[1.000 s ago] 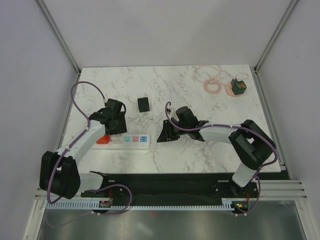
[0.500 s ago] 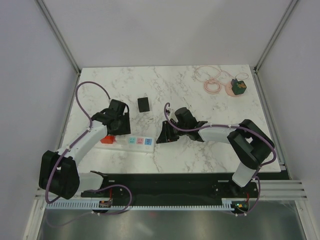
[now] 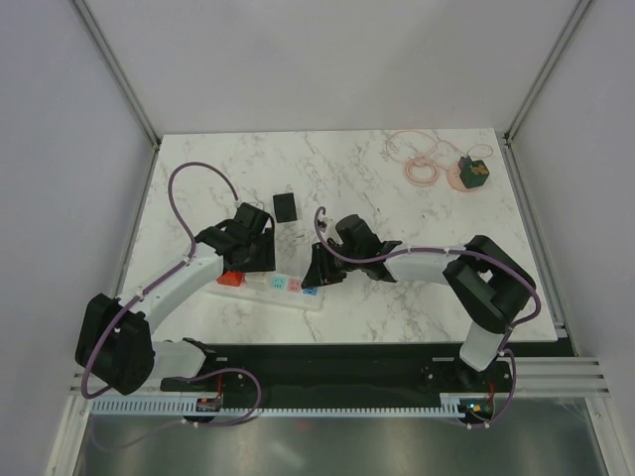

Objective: Pull the plug off the socket

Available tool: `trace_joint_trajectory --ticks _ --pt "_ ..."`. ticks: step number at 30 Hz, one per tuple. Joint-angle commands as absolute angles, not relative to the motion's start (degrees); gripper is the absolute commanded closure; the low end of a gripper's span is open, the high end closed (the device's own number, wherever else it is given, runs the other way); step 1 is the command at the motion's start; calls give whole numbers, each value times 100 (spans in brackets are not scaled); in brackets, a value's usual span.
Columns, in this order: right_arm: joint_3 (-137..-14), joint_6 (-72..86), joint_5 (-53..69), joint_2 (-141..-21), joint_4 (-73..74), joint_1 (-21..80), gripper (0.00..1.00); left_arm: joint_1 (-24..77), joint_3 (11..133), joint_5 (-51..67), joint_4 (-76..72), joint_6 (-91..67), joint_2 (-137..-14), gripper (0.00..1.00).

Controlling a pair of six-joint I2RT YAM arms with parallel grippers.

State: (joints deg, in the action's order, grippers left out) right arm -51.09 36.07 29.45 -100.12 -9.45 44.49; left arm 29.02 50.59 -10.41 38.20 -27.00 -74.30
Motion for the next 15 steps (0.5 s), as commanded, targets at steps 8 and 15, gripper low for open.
trace_joint_trajectory --ticks 8,15 --pt "-5730 3674 2962 -10590 -1081 4728 63 2971 4966 -528 3586 -2707 -7312 28" --pt "-5801 3560 2927 -10749 -1020 4764 62 2962 4957 -431 3533 -2610 -7550 29"
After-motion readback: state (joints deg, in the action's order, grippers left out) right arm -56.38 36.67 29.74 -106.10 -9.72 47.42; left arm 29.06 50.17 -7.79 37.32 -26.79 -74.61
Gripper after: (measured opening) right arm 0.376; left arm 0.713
